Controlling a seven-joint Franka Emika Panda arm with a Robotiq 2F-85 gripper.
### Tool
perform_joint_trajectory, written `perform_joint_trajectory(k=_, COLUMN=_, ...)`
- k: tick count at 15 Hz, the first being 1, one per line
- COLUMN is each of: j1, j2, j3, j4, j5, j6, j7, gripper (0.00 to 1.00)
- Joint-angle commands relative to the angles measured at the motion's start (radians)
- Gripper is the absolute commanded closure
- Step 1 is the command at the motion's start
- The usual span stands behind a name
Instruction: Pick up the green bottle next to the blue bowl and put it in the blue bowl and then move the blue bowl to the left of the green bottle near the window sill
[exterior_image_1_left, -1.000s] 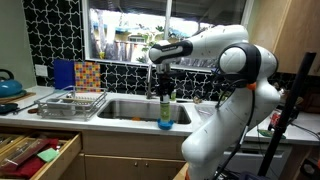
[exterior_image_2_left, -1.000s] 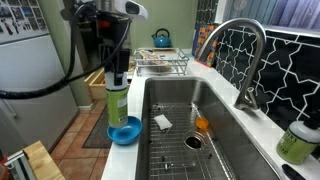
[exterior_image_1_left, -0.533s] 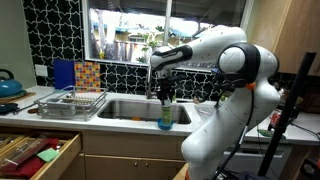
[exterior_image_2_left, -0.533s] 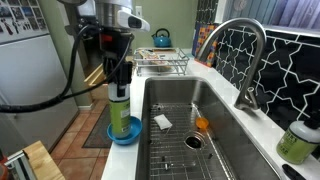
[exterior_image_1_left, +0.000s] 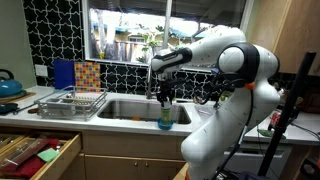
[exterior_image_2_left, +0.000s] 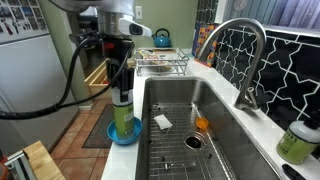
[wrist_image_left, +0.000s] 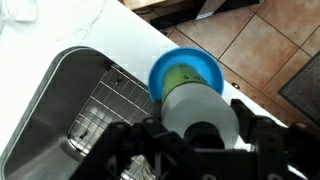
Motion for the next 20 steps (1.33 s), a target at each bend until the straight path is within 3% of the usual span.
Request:
perform_joint_trajectory(k=1, j1=-0.011, j2=-0.019, j3=0.0, j4=-0.015, j5=0.013, j6=0.009, j7=0.034, gripper=0.03)
perform_joint_trajectory(k=7, j1=-0.026, j2=-0.025, j3=0.01, j4=0.066, j5=0.036, j6=-0.061, j7=0.113, gripper=0.0)
perform_joint_trajectory(k=8, j1=-0.014, j2=-0.014, j3=0.005, j4=0.038, j5=0.018, j6=-0.019, j7=0.075, gripper=0.0)
perform_joint_trajectory(k=14, j1=-0.017, j2=-0.015, j3=0.013, j4=0.071, j5=0.014, j6=-0.035, j7=0.098, gripper=0.0)
perform_joint_trajectory(k=17, j1=-0.015, j2=0.054, j3=-0.012, j4=0.103, j5=0.024, j6=0.01, j7=0.064, gripper=0.0)
perform_joint_trajectory(k=20, j1=-0.019, j2=0.123, j3=-0.045, j4=0.145, j5=0.107, j6=0.059, j7=0.08, gripper=0.0)
